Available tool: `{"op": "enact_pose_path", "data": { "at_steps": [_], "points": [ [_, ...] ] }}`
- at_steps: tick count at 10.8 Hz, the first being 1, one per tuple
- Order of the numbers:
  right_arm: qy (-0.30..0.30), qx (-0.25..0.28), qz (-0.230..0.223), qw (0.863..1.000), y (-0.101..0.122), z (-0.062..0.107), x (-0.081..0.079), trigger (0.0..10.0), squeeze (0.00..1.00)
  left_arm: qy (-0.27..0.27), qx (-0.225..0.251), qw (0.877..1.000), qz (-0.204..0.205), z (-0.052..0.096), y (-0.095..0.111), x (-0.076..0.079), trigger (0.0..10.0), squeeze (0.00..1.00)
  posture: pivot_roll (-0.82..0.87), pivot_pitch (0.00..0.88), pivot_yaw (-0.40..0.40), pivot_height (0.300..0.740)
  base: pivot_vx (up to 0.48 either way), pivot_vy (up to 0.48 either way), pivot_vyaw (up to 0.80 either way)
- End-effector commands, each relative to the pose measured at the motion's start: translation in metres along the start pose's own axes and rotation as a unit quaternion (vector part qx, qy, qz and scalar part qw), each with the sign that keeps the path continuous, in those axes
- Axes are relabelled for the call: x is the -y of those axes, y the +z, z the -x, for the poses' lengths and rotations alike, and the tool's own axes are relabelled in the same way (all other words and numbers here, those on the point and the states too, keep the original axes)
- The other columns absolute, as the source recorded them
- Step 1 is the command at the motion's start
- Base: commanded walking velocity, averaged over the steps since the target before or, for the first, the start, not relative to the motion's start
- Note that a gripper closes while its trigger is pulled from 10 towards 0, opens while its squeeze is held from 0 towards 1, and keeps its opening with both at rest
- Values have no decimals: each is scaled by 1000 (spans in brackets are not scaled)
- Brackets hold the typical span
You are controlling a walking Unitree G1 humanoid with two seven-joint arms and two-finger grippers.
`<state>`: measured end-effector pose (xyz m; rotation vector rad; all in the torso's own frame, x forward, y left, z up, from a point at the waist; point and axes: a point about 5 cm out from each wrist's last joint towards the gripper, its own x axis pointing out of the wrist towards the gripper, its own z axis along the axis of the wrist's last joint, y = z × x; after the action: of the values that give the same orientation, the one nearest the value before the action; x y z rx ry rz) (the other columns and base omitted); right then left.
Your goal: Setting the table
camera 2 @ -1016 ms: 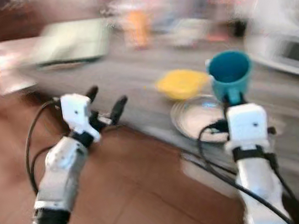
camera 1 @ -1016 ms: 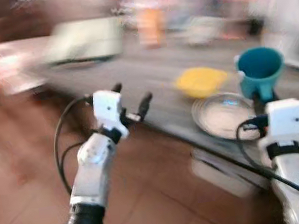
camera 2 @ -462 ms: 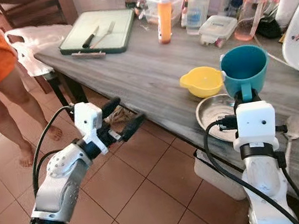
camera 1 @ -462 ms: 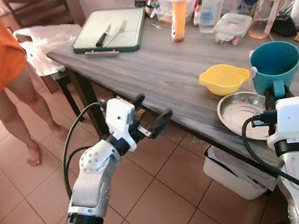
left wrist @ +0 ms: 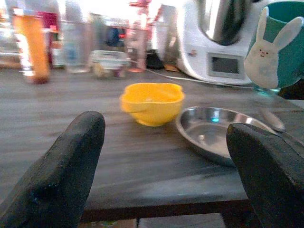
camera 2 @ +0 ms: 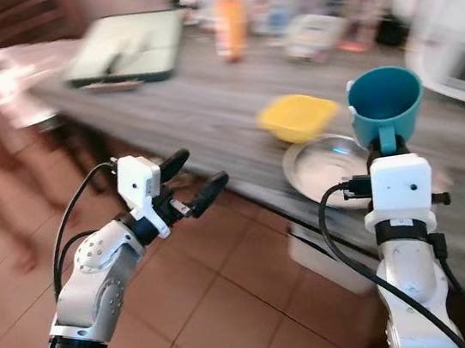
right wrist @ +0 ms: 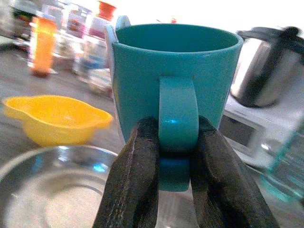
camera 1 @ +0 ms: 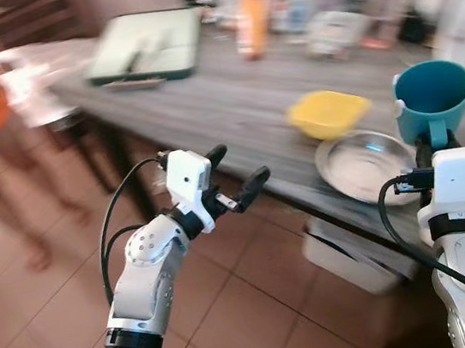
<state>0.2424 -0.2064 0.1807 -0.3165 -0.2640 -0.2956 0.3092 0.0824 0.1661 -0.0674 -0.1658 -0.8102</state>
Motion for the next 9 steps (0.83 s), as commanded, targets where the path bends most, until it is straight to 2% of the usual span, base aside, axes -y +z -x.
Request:
{"op": "enact_pose_path", "data": {
  "at_steps": [1,4,9],
  "points": [
    [-7,4,2,1000,3,1,4,10000,0,0,0,1000,-4,-2,3,0,10000,0,80,107,-19,740,0,0,-800],
    [-9,5,6,1000,3,1,5,10000,0,-3,3,1000,8,-4,3,2,10000,0,75,103,-20,740,0,0,-800],
    [-7,6,7,1000,4,0,4,10000,0,2,3,1000,5,-6,3,2,10000,0,76,100,-19,740,0,0,-800]
  ]
}}
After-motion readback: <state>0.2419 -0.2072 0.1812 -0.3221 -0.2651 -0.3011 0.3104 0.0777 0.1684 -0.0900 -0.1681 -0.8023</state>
